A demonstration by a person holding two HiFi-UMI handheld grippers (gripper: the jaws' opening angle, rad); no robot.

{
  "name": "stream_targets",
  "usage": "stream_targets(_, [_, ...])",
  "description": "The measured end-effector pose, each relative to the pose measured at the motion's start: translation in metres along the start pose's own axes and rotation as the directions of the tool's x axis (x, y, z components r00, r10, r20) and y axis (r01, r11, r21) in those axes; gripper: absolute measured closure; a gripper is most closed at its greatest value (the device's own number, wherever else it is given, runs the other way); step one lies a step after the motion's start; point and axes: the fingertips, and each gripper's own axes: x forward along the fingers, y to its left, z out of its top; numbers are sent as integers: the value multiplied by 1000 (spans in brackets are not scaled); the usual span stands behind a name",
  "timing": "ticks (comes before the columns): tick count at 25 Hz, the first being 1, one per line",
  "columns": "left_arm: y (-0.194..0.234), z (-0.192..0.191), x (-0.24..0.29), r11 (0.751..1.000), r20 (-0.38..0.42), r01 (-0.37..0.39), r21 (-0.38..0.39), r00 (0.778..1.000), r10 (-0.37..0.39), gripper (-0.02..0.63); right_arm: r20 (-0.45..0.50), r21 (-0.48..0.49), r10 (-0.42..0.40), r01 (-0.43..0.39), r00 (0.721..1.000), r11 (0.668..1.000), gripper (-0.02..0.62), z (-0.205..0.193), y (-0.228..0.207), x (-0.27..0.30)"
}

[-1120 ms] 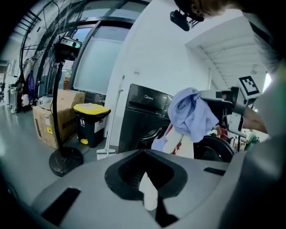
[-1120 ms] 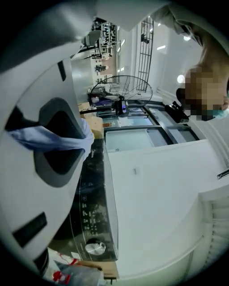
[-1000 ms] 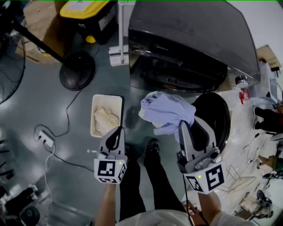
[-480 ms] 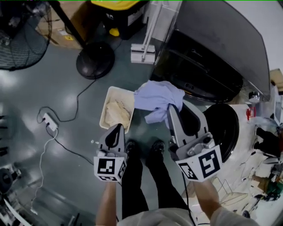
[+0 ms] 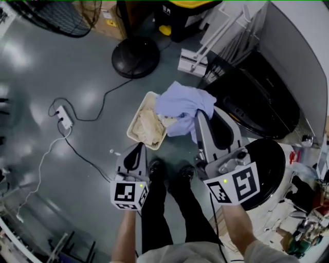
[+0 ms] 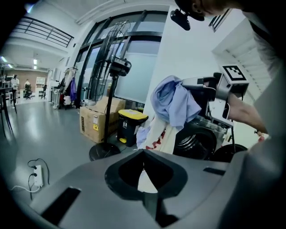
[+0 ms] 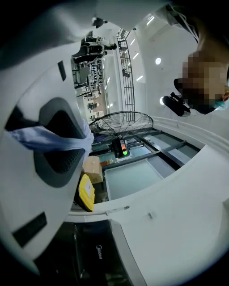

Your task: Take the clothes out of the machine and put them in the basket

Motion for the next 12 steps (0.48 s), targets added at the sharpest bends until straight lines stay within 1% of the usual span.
stream_targets(4, [24,-4,-7,999,6,-38,-28,999,38,588,-30,4,37,-37,999,999,512,-18,19,23])
stream_targets(7, [39,-9,-10,997,4,-64,-47,998,64,588,-54,12,48,-48,997,999,512,-33,23,39])
stream_targets(12, [63,-29,-8,993,-6,-96,-69,995,95,588,-101,38,52,-48,994,998,512,-77,22,65])
